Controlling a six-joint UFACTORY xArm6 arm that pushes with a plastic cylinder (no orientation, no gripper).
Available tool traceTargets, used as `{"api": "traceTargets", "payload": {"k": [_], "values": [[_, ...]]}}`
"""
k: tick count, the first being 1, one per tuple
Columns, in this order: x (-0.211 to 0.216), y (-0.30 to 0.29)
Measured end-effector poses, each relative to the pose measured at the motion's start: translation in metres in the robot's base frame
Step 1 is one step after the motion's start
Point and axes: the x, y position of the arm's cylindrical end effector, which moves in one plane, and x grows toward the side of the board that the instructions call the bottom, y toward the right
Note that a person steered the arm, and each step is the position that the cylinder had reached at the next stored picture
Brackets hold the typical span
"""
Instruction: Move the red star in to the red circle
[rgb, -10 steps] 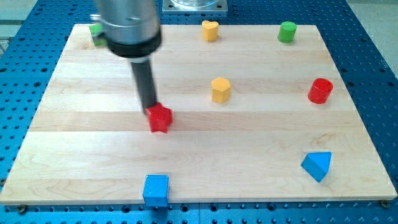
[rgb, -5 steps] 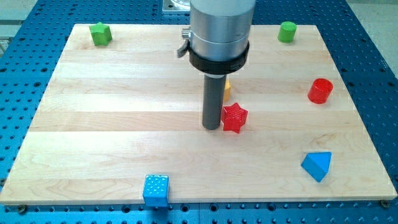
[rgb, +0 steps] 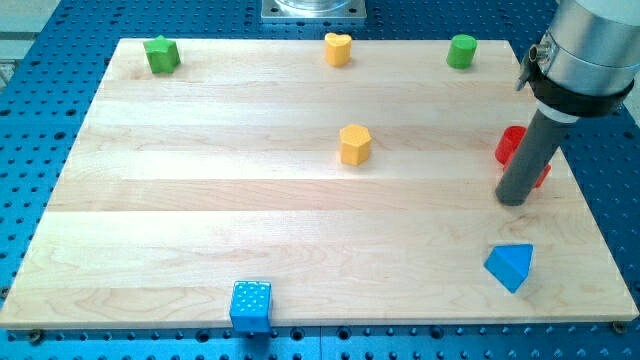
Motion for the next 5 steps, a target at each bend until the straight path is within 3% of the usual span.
{"api": "traceTargets", "payload": {"k": [3, 5], "values": [[0.006, 0.033], [-0.025, 0.033]]}}
